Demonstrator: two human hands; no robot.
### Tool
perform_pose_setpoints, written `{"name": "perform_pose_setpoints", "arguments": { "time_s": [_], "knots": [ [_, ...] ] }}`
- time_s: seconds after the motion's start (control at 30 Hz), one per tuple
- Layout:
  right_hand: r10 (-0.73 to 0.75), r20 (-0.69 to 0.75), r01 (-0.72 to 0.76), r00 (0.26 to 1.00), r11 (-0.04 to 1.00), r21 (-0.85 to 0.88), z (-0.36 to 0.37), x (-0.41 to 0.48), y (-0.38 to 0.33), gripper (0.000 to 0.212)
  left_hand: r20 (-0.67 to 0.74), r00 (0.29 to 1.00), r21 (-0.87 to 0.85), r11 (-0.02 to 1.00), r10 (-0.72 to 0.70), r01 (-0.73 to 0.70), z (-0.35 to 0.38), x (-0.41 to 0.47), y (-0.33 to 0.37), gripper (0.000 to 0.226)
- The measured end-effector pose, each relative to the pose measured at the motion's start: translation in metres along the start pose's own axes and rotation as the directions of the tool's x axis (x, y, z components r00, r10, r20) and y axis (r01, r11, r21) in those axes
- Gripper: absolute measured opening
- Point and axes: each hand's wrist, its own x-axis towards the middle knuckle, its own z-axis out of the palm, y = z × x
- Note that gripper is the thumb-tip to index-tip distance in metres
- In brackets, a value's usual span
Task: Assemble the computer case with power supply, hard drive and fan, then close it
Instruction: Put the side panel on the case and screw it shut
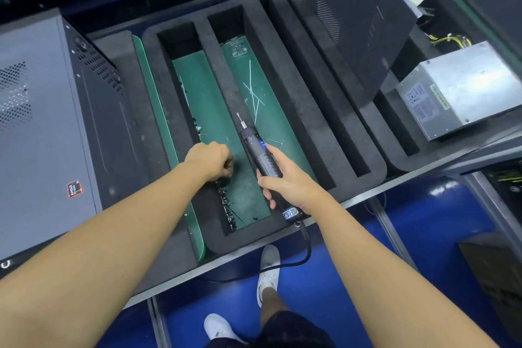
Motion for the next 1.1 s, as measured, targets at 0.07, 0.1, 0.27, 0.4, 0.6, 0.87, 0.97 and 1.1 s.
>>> {"name": "perform_pose_setpoints", "arguments": {
  "time_s": [0.07, 0.1, 0.27, 0.4, 0.6, 0.87, 0.97, 1.1],
  "knots": [
    [0.002, 0.002, -0.002, 1.0, 1.0, -0.01, 0.001, -0.001, -0.001, 0.076, -0.007, 0.999, 0.08, 0.996, 0.042, -0.041, 0.002, -0.002, 0.002, 0.006],
    [0.003, 0.0, -0.003, 1.0, 1.0, -0.01, 0.001, -0.001, -0.001, 0.076, -0.023, 0.999, 0.117, 0.992, 0.049, -0.046, 0.004, -0.003, 0.005, 0.008],
    [0.003, -0.006, -0.003, 1.0, 1.0, -0.026, 0.001, -0.001, -0.001, 0.076, 0.099, 0.992, 0.231, 0.968, 0.078, -0.099, 0.012, -0.014, 0.021, 0.017],
    [0.0, -0.007, 0.0, 1.0, 1.0, -0.029, 0.0, 0.0, -0.001, 0.075, 0.229, 0.961, 0.244, 0.947, 0.154, -0.209, 0.021, -0.023, 0.036, 0.009],
    [0.001, -0.005, -0.002, 1.0, 1.0, -0.01, 0.001, 0.0, 0.0, 0.075, 0.233, 0.966, 0.391, 0.899, 0.11, -0.197, 0.037, -0.024, 0.055, 0.031],
    [0.002, -0.005, -0.002, 1.0, 1.0, -0.003, 0.002, -0.001, 0.001, 0.073, 0.157, 0.971, 0.458, 0.858, 0.18, -0.233, 0.05, -0.026, 0.06, 0.029],
    [0.005, -0.014, -0.005, 1.0, 1.0, -0.004, 0.003, -0.001, 0.0, 0.074, 0.17, 0.967, 0.459, 0.853, 0.191, -0.249, 0.05, -0.026, 0.059, 0.028],
    [0.011, -0.025, -0.011, 1.0, 1.0, -0.01, 0.004, -0.003, -0.001, 0.077, 0.171, 0.967, 0.453, 0.857, 0.187, -0.246, 0.05, -0.029, 0.061, 0.03]
  ]
}}
